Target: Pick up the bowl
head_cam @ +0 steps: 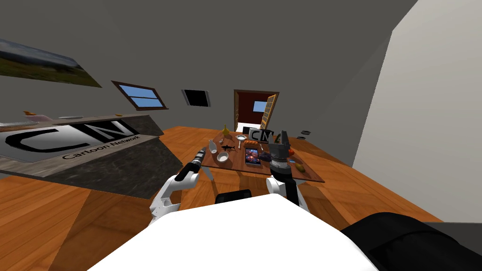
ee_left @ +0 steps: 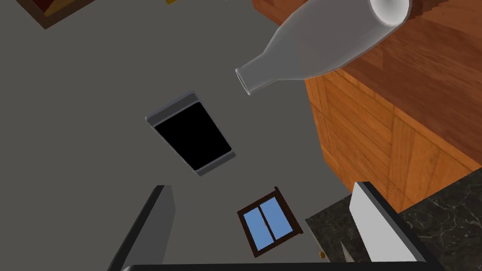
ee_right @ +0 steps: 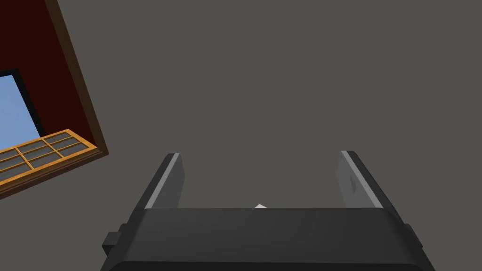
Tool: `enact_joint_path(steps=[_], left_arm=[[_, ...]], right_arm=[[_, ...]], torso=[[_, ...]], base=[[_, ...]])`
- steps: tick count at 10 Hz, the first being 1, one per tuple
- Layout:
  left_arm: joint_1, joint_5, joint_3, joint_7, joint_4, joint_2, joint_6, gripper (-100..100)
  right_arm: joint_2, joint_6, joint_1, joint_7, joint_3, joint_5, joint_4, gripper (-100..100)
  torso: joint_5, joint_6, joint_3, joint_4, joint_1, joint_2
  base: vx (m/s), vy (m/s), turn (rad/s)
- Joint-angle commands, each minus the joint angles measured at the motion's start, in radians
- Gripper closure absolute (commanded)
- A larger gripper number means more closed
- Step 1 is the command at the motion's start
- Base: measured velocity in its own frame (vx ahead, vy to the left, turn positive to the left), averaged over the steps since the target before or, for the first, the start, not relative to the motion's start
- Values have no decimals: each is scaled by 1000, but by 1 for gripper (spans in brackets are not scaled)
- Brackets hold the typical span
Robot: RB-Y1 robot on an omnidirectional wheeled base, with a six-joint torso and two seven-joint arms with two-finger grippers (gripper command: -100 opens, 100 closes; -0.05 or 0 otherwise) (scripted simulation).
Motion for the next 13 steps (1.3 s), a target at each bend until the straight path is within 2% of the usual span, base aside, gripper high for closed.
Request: enact_joint_path(steps=[1,2,3,4,5,6,7,8,9,10,13], left_arm=[[-22,-3,-3,-7,25,2,50,-100],[-22,-3,-3,-7,25,2,67,-100],[-45,-3,-4,-13,52,5,102,-100],[-45,-3,-4,-13,52,5,126,-100],[-69,-4,-6,-19,79,9,156,-100],[-69,-4,-6,-19,79,9,181,-100],[-93,-5,-7,-24,106,12,211,-100],[-93,-5,-7,-24,106,12,240,-100],[-117,-6,-8,-28,134,15,266,-100],[-117,-6,-8,-28,134,15,297,-100],[-163,-8,-11,-36,189,20,382,-100]], right_arm=[[0,0,0,0,0,0,0,0],[0,0,0,0,0,0,0,0],[0,0,0,0,0,0,0,0],[0,0,0,0,0,0,0,0],[0,0,0,0,0,0,0,0],[0,0,0,0,0,0,0,0],[0,0,0,0,0,0,0,0],[0,0,0,0,0,0,0,0],[0,0,0,0,0,0,0,0],[0,0,0,0,0,0,0,0],[0,0,0,0,0,0,0,0]], torso=[[0,0,0,0,0,0],[0,0,0,0,0,0],[0,0,0,0,0,0],[0,0,0,0,-1,-1],[0,0,0,0,0,-1],[0,0,0,0,-1,-1],[0,0,0,0,-1,-1],[0,0,0,0,-1,-1],[0,0,0,0,0,0],[0,0,0,0,0,-1],[0,0,0,0,0,-1]], base=[[9,-15,-80],[8,-13,-54],[14,-20,-78],[13,-18,-43],[17,-22,-89],[16,-18,-41],[16,-24,-83],[13,-15,-42],[15,-16,-74],[14,-13,-46],[18,-17,-71]])
